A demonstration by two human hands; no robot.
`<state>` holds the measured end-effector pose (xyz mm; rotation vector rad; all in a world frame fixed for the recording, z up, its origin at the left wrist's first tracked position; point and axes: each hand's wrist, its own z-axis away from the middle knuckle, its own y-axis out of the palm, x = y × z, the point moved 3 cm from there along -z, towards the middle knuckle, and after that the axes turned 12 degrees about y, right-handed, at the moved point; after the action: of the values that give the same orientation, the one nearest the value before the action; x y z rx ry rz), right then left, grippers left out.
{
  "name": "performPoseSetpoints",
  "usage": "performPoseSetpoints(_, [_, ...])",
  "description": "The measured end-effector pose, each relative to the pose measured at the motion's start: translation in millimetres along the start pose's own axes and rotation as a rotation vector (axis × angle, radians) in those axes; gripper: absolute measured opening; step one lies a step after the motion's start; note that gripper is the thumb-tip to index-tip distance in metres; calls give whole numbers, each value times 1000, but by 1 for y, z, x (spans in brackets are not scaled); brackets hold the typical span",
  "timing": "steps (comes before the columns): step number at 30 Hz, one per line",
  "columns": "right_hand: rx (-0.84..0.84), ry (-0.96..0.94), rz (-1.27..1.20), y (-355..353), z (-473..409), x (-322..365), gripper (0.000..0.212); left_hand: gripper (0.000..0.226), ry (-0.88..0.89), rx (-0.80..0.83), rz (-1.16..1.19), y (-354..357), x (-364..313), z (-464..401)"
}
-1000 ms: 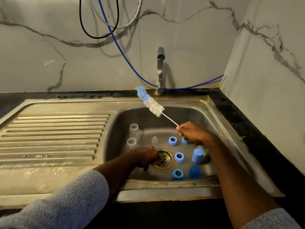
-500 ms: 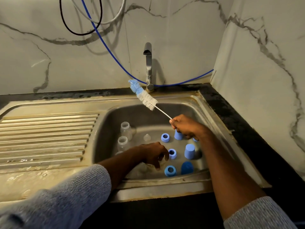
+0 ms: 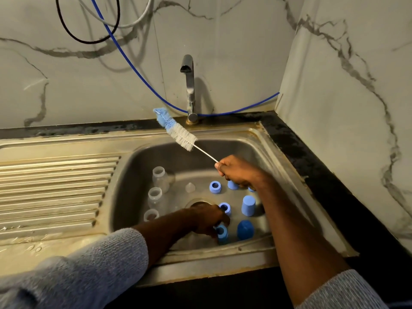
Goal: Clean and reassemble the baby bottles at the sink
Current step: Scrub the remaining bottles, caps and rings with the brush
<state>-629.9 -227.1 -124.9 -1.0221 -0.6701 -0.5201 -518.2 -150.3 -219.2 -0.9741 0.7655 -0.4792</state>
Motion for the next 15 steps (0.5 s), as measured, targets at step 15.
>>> performPoseSetpoints(15, [41,-91,-122,17,11,16,41,23,-136,-1637,1765,-83,36,117])
